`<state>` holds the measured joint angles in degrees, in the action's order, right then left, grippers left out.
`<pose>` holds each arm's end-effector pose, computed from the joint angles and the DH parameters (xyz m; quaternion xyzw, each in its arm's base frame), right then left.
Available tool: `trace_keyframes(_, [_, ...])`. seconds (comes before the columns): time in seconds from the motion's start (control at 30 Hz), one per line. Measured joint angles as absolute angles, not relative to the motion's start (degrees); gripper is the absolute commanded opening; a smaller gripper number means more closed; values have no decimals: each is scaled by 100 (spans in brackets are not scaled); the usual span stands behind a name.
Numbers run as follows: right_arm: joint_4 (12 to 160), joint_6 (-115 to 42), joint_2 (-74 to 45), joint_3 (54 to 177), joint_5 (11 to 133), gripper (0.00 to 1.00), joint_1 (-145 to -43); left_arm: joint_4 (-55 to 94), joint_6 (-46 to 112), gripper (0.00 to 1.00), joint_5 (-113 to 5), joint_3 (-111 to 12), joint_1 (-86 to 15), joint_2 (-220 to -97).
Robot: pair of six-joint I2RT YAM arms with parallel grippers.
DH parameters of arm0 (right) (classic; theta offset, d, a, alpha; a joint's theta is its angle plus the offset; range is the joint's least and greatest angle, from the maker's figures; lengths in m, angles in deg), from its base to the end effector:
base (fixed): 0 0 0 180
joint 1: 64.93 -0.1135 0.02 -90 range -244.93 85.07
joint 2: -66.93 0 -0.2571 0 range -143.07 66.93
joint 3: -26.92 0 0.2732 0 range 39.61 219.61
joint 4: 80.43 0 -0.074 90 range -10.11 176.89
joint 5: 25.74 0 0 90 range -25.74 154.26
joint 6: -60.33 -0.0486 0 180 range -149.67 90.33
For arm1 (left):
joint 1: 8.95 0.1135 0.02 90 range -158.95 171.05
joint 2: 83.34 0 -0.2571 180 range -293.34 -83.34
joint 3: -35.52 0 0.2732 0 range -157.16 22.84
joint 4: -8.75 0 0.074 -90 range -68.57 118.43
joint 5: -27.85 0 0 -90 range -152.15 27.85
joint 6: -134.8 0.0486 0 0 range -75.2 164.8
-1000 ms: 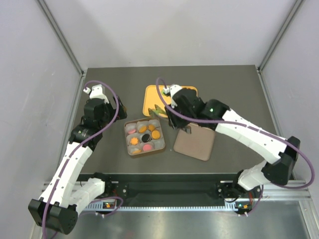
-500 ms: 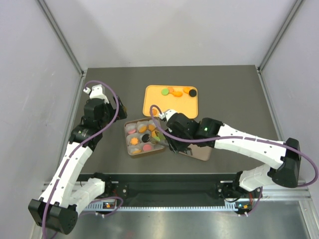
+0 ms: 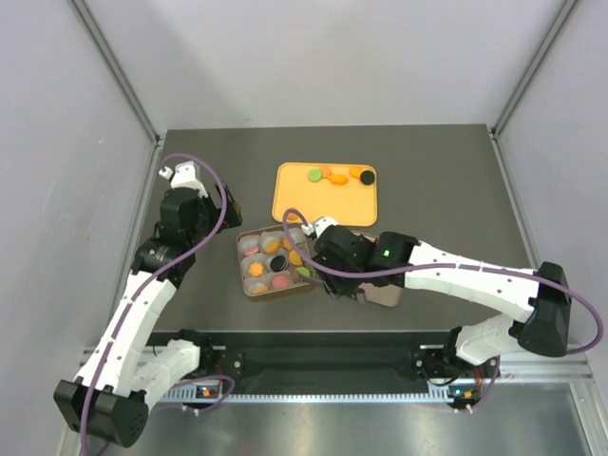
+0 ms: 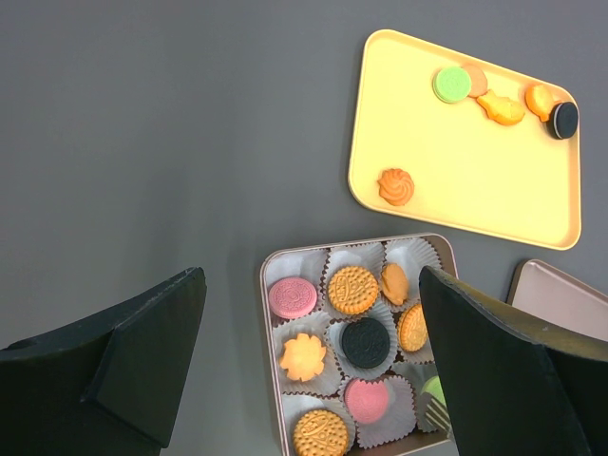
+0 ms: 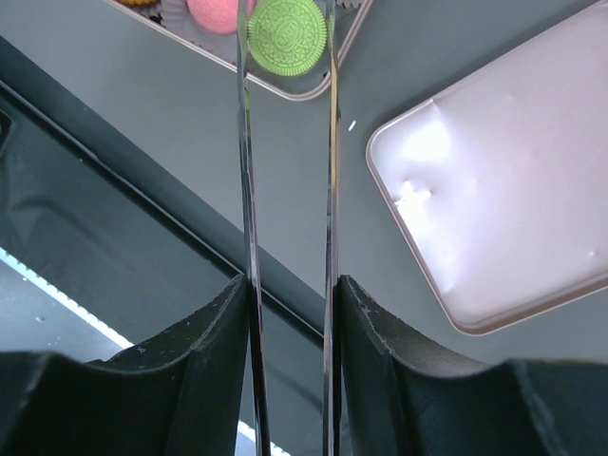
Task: Pack the cookies
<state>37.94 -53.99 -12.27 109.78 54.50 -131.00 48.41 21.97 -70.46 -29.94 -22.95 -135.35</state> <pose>0.1329 0.2792 0.2801 -0.3193 0.9032 0.1374 0.2517 0.2317 -0.0505 0.3257 -0.1034 0.8413 -0.1081 0.5194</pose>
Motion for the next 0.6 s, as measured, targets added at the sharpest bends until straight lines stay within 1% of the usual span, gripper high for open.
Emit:
trace_keyframes(0.4, [3798, -5440, -1268, 10971, 5376, 45, -13159, 4839, 2197, 99, -7049, -2994, -2295, -13535])
trace_keyframes(0.6, [3801, -5440, -1268, 10971, 5378, 45, -13159, 4839, 2197, 99, -7046, -2994, -2295, -13535])
